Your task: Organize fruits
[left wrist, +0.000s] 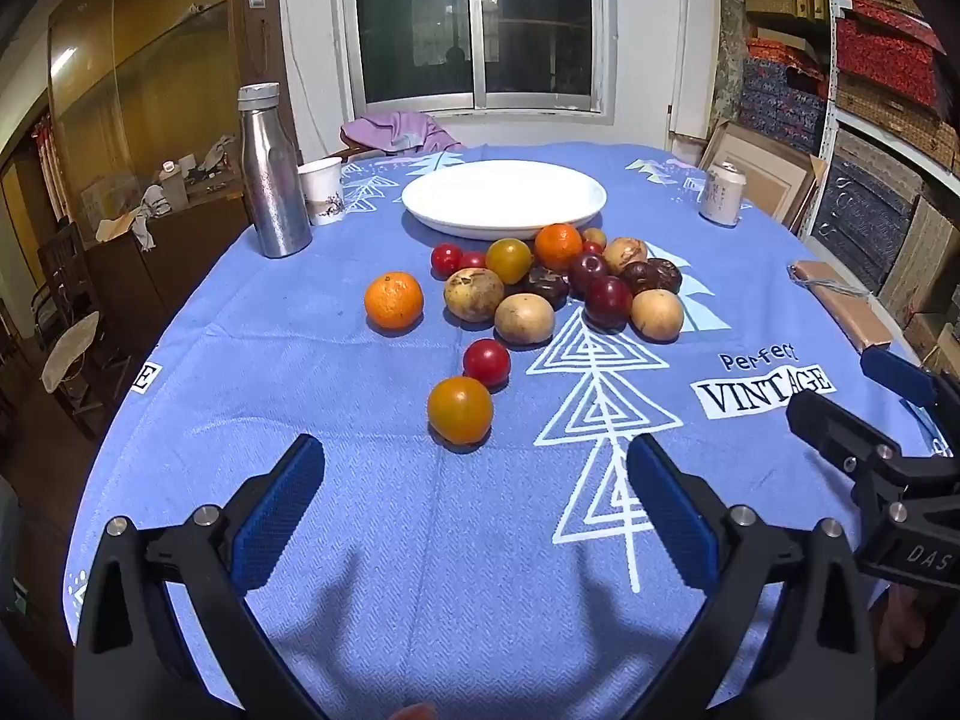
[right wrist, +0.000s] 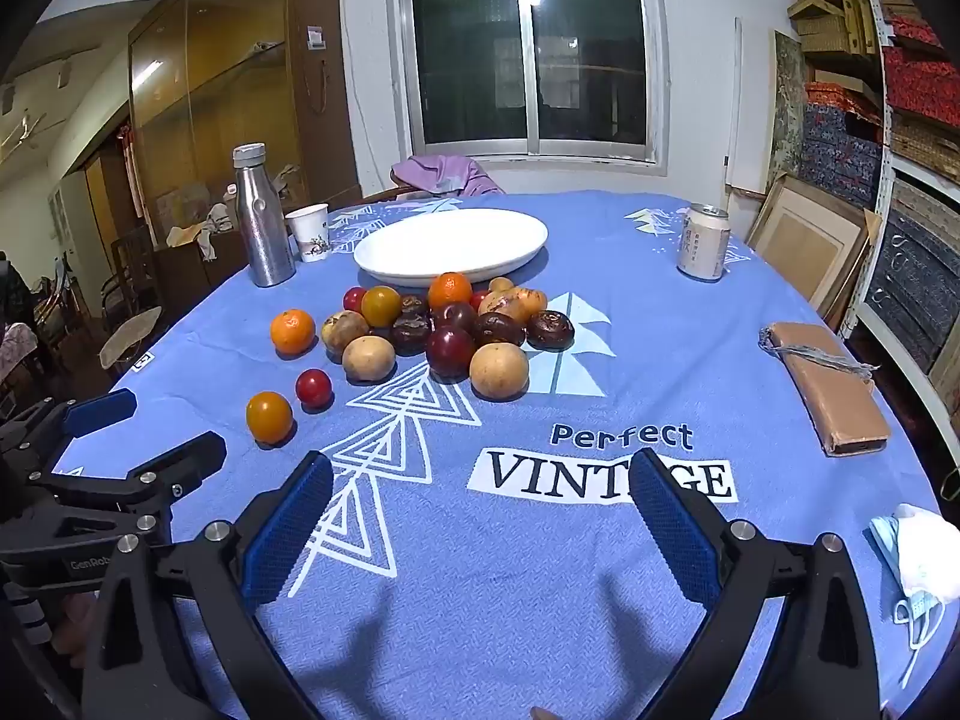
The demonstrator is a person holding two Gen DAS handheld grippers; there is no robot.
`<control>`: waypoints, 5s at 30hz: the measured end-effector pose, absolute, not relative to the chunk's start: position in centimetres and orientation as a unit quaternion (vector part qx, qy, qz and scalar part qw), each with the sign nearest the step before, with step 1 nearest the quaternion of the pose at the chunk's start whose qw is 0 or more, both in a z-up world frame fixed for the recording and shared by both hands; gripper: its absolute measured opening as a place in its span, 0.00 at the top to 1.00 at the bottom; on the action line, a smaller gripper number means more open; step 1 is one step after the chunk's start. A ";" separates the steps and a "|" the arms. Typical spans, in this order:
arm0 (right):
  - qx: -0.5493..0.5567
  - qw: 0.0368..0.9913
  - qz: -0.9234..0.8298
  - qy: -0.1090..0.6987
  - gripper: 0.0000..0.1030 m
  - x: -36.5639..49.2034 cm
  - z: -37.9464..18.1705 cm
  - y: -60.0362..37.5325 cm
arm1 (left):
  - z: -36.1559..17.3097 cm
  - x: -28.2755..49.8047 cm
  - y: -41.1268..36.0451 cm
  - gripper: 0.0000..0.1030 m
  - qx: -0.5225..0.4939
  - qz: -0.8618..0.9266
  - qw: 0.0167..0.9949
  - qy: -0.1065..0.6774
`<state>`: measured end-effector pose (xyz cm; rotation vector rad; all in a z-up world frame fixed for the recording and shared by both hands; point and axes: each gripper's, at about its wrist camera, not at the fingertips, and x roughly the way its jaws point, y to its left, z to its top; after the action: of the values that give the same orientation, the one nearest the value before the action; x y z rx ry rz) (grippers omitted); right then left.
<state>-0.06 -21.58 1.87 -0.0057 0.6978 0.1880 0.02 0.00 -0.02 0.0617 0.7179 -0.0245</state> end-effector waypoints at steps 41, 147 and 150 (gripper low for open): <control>-0.001 0.934 0.092 0.346 0.03 -0.1 1.7 -21.2 | -0.9 0.1 -0.4 0.04 0.025 -0.015 0.932 0.362; -0.023 0.875 0.157 0.458 0.03 10.5 -3.6 -22.2 | -6.6 11.4 1.8 0.29 -0.014 -0.133 0.881 0.454; 0.001 0.867 0.164 0.470 0.03 11.1 -4.3 -22.6 | -6.7 11.2 1.9 0.30 -0.012 -0.133 0.882 0.453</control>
<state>11.13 -22.60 -4.26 0.0011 0.9835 0.3430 11.20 1.88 -6.66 -0.0248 0.9427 -0.2776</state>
